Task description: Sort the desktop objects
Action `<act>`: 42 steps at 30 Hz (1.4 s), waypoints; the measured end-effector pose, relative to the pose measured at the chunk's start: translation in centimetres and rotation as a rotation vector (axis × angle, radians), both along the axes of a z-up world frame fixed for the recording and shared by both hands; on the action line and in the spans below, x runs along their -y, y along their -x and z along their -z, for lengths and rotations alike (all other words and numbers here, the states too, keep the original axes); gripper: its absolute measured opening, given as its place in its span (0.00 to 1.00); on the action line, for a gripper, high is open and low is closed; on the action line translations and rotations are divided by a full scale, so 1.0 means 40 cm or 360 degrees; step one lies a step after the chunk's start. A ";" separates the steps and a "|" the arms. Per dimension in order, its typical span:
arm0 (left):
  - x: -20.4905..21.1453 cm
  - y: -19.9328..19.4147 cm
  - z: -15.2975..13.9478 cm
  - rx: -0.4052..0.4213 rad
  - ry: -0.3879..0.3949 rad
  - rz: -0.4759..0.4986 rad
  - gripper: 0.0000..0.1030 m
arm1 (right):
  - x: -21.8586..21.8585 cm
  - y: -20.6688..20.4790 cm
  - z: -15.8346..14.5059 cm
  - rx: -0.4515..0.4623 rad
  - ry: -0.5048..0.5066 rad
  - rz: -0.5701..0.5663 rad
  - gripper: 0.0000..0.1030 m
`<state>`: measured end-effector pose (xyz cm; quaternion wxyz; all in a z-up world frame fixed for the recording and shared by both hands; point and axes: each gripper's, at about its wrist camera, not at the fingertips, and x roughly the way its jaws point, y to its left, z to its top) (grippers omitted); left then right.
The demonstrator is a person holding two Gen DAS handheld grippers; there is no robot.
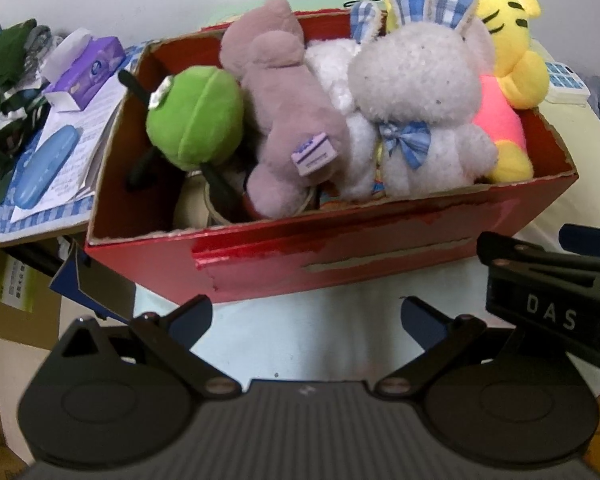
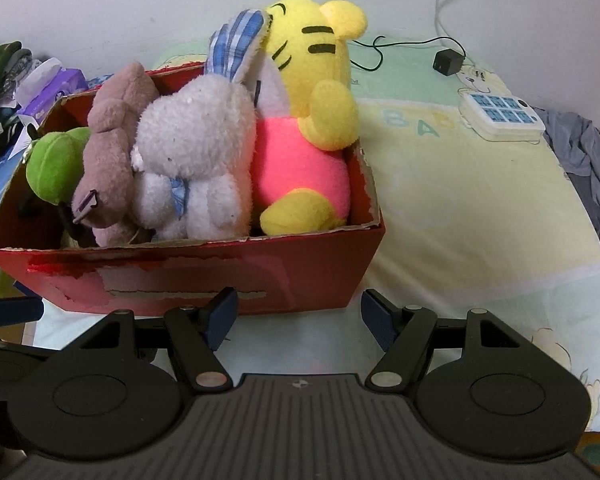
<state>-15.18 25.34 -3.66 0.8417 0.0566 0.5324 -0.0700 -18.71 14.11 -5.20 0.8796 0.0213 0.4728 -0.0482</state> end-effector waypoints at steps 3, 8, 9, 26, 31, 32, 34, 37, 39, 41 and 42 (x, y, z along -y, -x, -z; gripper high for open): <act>0.000 -0.005 0.004 -0.0003 -0.0007 -0.0004 0.98 | 0.000 -0.003 0.002 -0.0005 0.0000 0.0001 0.69; -0.001 -0.011 0.004 -0.0006 -0.0009 -0.0008 0.98 | 0.000 -0.006 0.004 -0.0005 0.0005 -0.0002 0.69; -0.001 -0.011 0.003 -0.0003 -0.0012 -0.0008 0.98 | 0.001 -0.007 0.004 -0.0004 0.0005 -0.0002 0.69; 0.013 0.020 -0.010 0.0043 -0.0033 -0.0010 0.98 | 0.004 0.011 -0.011 0.0038 0.0013 -0.0025 0.69; 0.012 0.024 -0.011 0.0044 -0.0030 -0.0013 0.98 | -0.001 0.019 -0.015 0.0049 0.0013 -0.0025 0.69; 0.011 0.026 -0.011 0.0045 -0.0030 -0.0015 0.98 | -0.001 0.021 -0.015 0.0051 0.0014 -0.0022 0.69; 0.008 0.028 -0.014 0.0056 -0.0030 -0.0015 0.98 | 0.000 0.021 -0.014 0.0051 0.0015 -0.0016 0.69; 0.006 0.030 -0.019 0.0067 -0.0023 -0.0009 0.98 | 0.001 0.024 -0.015 0.0056 0.0013 -0.0010 0.69; 0.005 0.034 -0.023 0.0071 -0.0016 -0.0004 0.98 | 0.004 0.027 -0.015 0.0060 0.0010 -0.0002 0.69; 0.009 0.039 -0.024 0.0078 -0.0025 -0.0002 0.98 | 0.005 0.028 -0.015 0.0062 0.0008 0.0003 0.69; 0.009 0.039 -0.024 0.0074 -0.0023 -0.0002 0.98 | 0.005 0.029 -0.015 0.0063 0.0009 0.0005 0.69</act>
